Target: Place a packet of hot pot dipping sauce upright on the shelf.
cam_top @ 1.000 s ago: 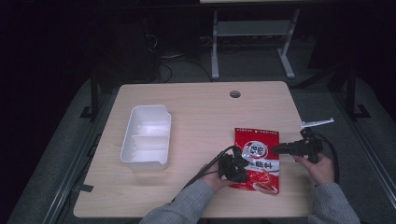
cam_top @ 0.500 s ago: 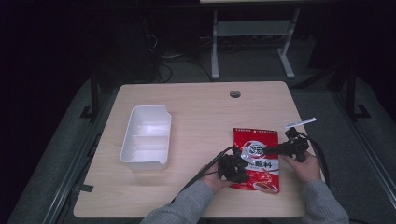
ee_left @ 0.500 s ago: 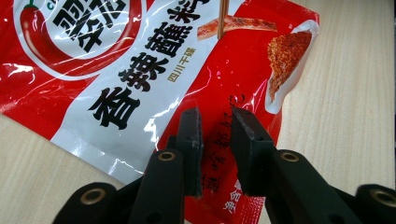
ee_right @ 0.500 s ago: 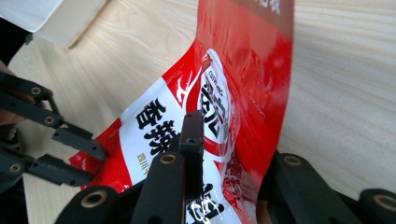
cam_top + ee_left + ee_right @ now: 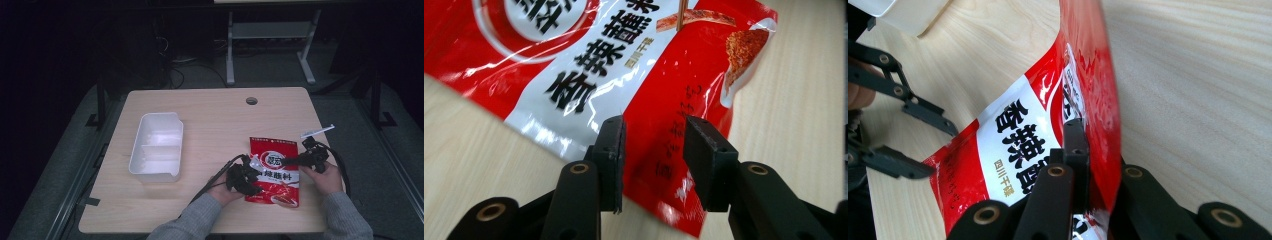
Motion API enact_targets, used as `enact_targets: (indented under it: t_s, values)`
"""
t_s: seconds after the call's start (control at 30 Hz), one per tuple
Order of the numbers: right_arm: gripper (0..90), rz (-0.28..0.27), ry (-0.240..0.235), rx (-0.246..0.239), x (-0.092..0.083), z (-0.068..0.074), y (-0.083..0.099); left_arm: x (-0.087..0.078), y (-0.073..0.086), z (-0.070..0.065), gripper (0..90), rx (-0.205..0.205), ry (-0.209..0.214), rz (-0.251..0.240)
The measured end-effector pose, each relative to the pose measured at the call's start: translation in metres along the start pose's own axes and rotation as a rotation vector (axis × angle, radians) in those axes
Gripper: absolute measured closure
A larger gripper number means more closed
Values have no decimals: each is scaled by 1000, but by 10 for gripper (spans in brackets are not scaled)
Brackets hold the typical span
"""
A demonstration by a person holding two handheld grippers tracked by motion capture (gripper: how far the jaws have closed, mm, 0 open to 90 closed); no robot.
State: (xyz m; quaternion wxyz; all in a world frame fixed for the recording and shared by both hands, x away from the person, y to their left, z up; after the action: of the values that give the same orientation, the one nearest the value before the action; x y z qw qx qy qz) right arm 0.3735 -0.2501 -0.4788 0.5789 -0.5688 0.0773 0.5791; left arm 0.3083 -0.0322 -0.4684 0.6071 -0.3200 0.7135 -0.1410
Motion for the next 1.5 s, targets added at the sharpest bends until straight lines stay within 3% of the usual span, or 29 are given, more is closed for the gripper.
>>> enact_targets:
  t_s: [0.37, 0.6, 1.23, 1.5]
  values:
    - [894, -23, 6, 14, -19, 5, -2, -32, 22, -8, 530, 30, -13, -74]
    - [894, -32, 25, -19, -32, 17, -13, -47, 37, -15, 503, 41, -22, -100]
    - [895, -103, -20, -38, -56, 42, -34, -71, 81, -18, 481, 12, -60, -143]
    - [896, -138, -57, -61, -67, 61, -47, -81, 93, -20, 473, 10, -78, -162]
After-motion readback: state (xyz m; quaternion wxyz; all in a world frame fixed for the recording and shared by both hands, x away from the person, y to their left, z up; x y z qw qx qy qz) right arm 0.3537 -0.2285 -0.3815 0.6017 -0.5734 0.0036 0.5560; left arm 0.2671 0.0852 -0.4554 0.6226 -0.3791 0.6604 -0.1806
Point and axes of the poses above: each handheld gripper's, and its own axes: x roughly forward along the jaws, y roughly out of its underside, z roughly to its left, the point moved 4 cm from there along x, roughly forward along the jaws, and after that the axes turned 10 degrees about y, right-handed, at the moved point
